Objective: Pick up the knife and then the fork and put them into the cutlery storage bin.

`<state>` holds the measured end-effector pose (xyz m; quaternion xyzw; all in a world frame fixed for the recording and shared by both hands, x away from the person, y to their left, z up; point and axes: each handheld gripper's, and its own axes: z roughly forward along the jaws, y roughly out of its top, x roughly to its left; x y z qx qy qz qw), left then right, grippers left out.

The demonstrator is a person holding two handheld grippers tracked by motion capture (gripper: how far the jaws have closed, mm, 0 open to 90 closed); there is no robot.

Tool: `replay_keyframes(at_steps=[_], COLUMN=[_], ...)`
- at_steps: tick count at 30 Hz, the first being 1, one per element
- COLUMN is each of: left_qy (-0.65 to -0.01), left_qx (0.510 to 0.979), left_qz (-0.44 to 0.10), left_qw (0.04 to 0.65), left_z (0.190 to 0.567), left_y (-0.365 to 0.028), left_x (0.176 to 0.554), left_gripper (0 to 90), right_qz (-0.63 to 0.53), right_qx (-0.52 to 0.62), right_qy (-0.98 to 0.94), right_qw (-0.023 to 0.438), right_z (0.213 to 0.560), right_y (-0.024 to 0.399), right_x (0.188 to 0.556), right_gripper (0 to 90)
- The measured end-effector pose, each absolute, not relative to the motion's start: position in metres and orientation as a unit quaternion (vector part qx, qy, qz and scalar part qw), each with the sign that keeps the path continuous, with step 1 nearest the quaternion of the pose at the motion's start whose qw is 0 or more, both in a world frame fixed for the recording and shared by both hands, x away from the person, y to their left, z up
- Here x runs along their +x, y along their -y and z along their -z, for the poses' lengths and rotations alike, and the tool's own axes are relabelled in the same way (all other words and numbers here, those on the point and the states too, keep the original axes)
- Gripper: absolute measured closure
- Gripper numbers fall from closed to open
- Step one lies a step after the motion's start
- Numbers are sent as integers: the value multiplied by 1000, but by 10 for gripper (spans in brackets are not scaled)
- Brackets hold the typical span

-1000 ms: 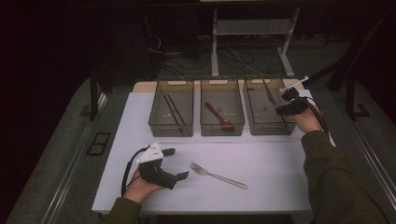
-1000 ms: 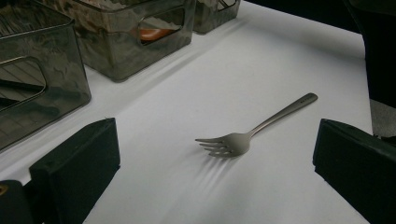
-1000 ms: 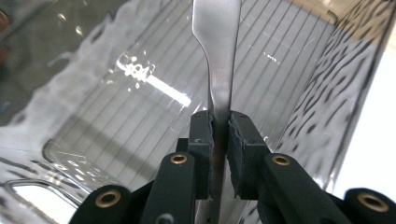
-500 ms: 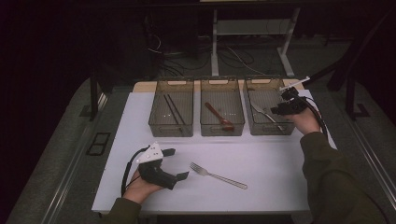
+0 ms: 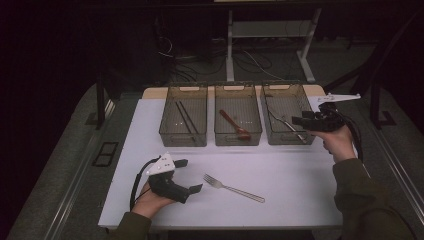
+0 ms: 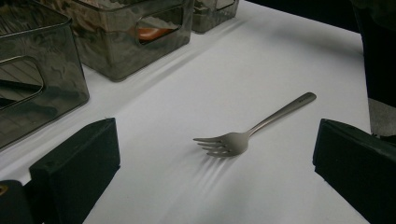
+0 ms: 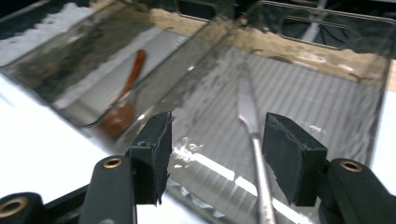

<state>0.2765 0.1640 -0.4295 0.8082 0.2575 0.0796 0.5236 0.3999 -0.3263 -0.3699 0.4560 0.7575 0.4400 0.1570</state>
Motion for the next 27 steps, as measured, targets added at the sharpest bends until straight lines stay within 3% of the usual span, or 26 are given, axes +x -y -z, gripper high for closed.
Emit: replay_keyframes(at_steps=[15,27], left_qy=[-258,-259], left_qx=[809,810], left_qz=[-81,-85], left_qw=[522,519], left_z=[429,428], left_y=[-164,-165], left_x=[276,275], left_gripper=[0,0], right_qz=[-466,-463], right_qx=[391,347], right_qy=[-784,-810], right_qw=[124,94], right_z=[378,387], right_y=[309,284], right_x=[348,332], right_gripper=[406,439])
